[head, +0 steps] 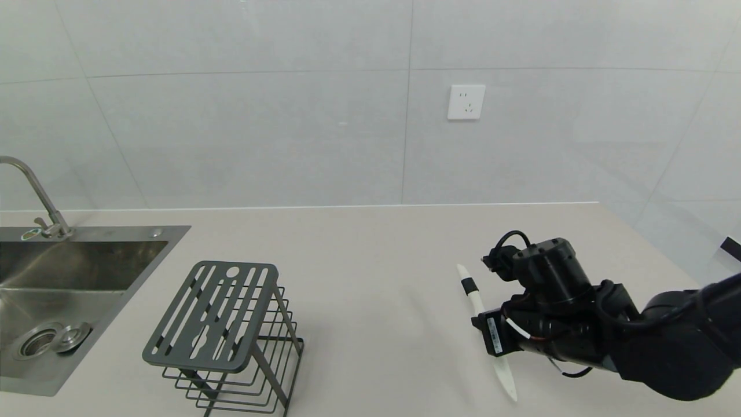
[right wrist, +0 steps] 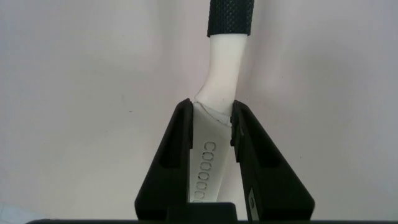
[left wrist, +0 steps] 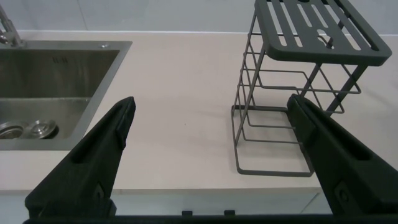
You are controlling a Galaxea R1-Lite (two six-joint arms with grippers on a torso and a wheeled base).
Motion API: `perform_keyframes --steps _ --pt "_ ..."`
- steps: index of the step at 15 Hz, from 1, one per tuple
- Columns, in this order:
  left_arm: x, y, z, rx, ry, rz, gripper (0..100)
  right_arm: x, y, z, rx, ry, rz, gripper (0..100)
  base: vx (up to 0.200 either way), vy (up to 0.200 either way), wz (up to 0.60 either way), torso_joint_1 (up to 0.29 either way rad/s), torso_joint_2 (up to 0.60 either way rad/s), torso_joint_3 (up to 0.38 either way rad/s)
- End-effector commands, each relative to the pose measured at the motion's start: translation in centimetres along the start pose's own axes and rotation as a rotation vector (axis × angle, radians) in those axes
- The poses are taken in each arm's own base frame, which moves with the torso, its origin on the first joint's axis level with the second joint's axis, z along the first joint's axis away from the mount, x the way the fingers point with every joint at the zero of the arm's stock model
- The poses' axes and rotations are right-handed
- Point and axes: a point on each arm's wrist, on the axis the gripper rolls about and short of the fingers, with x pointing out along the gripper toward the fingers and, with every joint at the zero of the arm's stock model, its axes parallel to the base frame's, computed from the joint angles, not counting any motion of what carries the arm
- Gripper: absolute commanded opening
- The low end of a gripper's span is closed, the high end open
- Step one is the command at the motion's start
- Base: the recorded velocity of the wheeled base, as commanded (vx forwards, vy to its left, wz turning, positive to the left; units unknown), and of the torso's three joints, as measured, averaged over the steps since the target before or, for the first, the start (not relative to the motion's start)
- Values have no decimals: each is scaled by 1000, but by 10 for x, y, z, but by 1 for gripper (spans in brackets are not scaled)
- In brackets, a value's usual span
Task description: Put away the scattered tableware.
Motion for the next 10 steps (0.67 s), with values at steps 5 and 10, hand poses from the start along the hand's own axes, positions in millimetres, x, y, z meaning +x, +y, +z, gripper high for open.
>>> perform_keyframes --steps 5,10 --pt "0 0 0 0 1 -2 100 -26 -3 11 -127 -231 153 0 0 0 0 0 0 0" --pt "0 0 0 8 1 -10 100 -21 -33 11 -349 -426 338 0 0 0 0 0 0 0"
